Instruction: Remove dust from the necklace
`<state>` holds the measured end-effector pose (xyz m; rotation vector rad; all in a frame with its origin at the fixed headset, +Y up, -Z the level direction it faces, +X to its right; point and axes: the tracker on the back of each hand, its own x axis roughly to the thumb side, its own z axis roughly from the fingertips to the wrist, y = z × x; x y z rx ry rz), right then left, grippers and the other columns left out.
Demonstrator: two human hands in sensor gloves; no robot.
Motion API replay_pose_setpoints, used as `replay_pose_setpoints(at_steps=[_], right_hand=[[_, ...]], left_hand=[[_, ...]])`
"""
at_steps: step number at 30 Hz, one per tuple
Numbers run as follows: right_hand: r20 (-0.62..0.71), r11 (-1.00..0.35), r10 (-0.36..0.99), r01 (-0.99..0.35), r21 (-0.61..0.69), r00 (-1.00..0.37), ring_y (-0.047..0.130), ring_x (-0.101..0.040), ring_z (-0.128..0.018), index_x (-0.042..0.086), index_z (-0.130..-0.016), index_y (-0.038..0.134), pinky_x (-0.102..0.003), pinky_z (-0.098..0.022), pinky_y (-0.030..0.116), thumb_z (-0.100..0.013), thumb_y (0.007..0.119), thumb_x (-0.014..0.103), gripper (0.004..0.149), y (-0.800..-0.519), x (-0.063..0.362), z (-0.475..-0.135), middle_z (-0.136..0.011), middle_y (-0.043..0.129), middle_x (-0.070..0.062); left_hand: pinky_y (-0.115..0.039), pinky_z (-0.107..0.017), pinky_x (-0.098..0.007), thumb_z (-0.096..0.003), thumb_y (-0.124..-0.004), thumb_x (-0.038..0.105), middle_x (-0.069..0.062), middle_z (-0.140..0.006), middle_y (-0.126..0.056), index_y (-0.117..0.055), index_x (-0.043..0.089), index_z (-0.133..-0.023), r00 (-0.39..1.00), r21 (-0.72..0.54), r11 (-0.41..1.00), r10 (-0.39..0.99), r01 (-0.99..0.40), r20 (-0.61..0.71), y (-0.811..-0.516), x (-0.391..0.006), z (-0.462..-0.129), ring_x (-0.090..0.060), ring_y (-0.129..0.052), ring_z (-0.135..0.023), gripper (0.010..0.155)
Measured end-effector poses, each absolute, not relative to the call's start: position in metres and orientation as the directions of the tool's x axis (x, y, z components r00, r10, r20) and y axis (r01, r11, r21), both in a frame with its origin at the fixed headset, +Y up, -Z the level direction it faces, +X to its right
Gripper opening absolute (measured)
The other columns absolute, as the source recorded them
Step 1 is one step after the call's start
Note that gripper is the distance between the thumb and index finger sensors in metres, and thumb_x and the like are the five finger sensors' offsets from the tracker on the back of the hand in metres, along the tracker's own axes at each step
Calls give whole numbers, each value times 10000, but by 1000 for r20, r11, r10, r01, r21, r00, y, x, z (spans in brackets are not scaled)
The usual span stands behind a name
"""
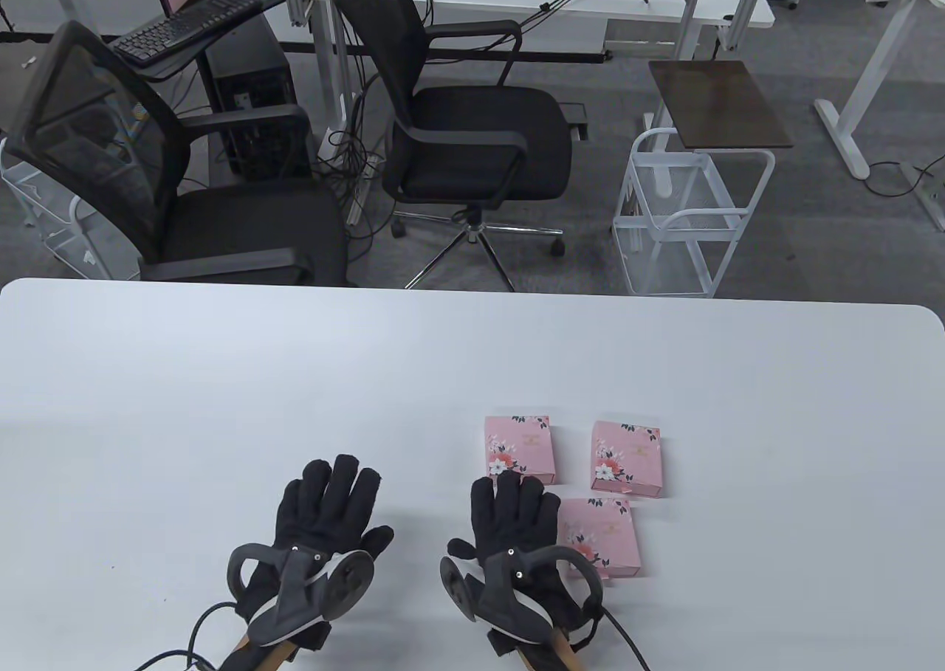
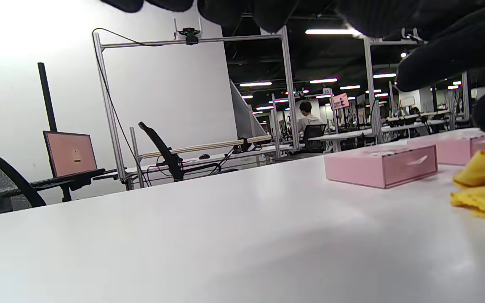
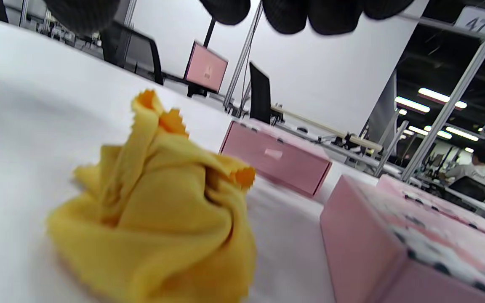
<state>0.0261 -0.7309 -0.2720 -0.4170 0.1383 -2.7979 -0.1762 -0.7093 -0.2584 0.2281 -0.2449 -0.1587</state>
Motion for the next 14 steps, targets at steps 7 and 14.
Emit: replay_pose_setpoints(at_steps=[7,14], right_hand=[[288,-935,-344,353,-23,-893,16,-717,-960,75,-1176,77,-769,-702,127,-622,504,635,897,-739,22,-274,-1152,-49,-392],[283,-937,-325,347,29,-902,3,-715,-958,73,-1178,73,-770,-700,123,-623,501,630,895,-741,24,-275,-1142,-60,-398]], left_hand=[[-317,-804,-649,-563,-521,713,-122,-1281,-118,-122,264,-1185,959,98,981,-186,169,215,-719,-173,-261,-495,-160,-1118,864],[-311,-803,-650,-565,-500,720,-129,-1272,-86,-79,244,-1174,962,14,982,-189,190,197,-724,-173,-264,-489,-145,-1117,880]])
